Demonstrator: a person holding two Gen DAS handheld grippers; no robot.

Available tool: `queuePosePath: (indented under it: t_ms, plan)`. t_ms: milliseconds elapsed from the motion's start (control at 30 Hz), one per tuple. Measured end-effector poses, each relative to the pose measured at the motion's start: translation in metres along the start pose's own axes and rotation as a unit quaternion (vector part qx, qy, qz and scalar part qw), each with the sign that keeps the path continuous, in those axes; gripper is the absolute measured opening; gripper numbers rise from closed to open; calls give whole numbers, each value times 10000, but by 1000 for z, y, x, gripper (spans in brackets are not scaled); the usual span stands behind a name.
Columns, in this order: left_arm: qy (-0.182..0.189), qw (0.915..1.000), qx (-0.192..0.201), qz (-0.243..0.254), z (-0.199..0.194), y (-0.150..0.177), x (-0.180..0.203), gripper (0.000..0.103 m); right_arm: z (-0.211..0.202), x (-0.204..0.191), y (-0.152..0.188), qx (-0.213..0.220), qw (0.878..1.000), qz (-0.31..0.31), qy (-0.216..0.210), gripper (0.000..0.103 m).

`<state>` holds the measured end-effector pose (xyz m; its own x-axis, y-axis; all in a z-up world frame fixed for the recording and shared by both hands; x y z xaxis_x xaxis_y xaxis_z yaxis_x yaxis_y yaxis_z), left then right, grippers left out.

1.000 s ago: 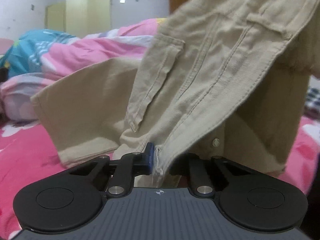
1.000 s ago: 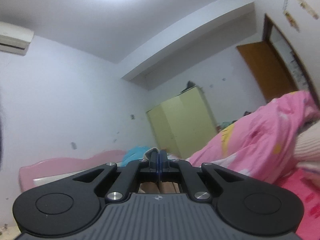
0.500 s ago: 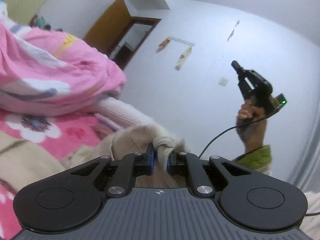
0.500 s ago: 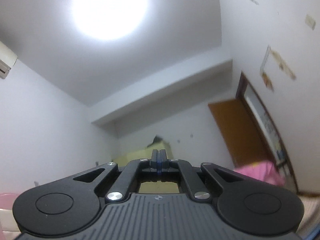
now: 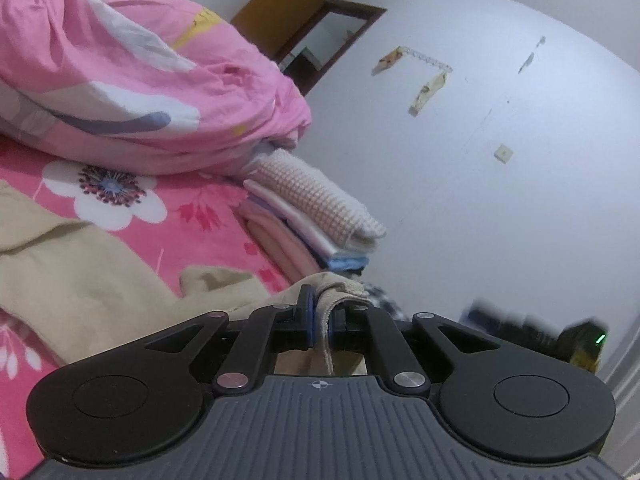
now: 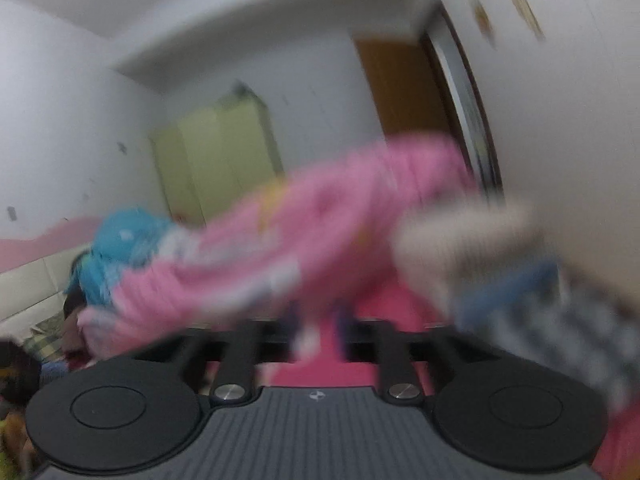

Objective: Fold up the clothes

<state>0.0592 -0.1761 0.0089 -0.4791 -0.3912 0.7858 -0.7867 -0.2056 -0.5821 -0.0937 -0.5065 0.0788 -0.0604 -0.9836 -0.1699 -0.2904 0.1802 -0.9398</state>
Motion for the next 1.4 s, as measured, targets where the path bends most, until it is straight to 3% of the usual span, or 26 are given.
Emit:
queuePosePath:
  t_ms: [100, 167, 233, 333, 500, 633, 733, 767, 867, 933, 1067, 1200, 1300, 1400]
  plan:
    - [-143, 9997, -198, 23, -9, 12, -10, 16, 7, 18, 80, -857, 9903, 1089, -55, 61]
    - [-251, 9990, -378, 45, -10, 19, -19, 27, 6, 29, 132, -1332, 9703, 2012, -184, 61]
    - [-341, 9982, -487, 111, -12, 27, -23, 36, 8, 40, 164, -1480, 9528, 2632, -312, 61]
    - [-528, 9966, -538, 338, -16, 41, -26, 49, 22, 51, 179, -1590, 9440, 2869, -348, 61]
    - [-1020, 9898, -616, 777, -11, 67, -35, 50, 49, 57, 192, -1837, 9296, 3136, -618, 61]
    - [-1283, 9848, -553, 1035, -6, 74, -40, 46, 46, 47, 190, -1791, 9202, 3337, -993, 59]
    - [-1412, 9834, -468, 1036, -5, 70, -44, 26, 37, 35, 190, -1776, 9148, 3414, -1226, 57]
    - [-1459, 9830, -445, 1022, -4, 69, -46, 16, 36, 31, 192, -1833, 9152, 3385, -1195, 57]
    - [-1533, 9831, -271, 959, -4, 59, -49, 6, 37, 26, 191, -1991, 9290, 3035, -724, 54]
    - [-1501, 9844, -121, 915, -8, 52, -48, 5, 39, 34, 183, -1890, 9372, 2913, -335, 55]
    - [-1532, 9839, 40, 923, -12, 48, -48, 4, 57, 54, 185, -2055, 9325, 2970, 14, 63]
    - [-1577, 9831, 128, 922, -15, 51, -52, 3, 69, 53, 188, -2316, 9307, 2829, 46, 64]
    - [-1594, 9825, 248, 932, -18, 50, -54, 2, 69, 43, 182, -2277, 9277, 2936, -358, 60]
    - [-1588, 9823, 373, 919, -22, 46, -55, 2, 66, 52, 177, -2253, 9306, 2884, 31, 58]
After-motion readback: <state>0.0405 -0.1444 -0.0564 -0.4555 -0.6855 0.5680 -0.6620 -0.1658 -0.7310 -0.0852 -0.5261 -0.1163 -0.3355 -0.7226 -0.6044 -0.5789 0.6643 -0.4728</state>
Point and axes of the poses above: each gripper's, at about its wrist camera, not at the fingertips, and z roughly the way its jaws point, x to its right, y to its underside, the point moved 8 cm from there along z, roughly the way its jaws point, and after that the axes turned 13 degrees about -z, right-handed, at the moved point
